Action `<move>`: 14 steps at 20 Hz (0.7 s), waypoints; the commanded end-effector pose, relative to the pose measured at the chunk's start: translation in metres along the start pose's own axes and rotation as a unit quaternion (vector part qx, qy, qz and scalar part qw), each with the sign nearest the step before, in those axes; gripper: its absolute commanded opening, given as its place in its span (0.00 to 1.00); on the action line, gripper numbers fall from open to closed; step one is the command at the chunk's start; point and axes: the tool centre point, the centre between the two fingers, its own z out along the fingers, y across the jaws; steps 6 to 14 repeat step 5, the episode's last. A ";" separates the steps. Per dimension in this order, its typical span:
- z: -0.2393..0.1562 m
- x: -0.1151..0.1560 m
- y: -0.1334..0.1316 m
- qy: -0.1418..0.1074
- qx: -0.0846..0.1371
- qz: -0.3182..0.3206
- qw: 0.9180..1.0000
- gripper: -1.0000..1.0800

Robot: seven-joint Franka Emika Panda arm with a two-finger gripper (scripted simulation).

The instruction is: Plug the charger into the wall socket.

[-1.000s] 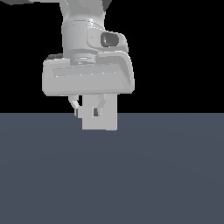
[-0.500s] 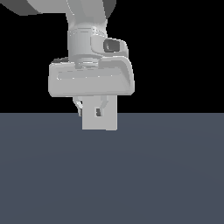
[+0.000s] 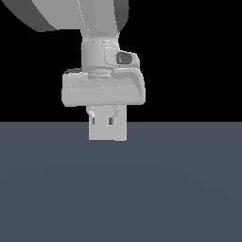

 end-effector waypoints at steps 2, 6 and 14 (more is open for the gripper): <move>0.000 0.003 0.000 0.000 0.000 0.000 1.000 0.00; 0.000 0.003 0.000 0.000 0.000 0.000 1.000 0.00; 0.000 0.003 0.000 0.000 0.000 0.000 1.000 0.00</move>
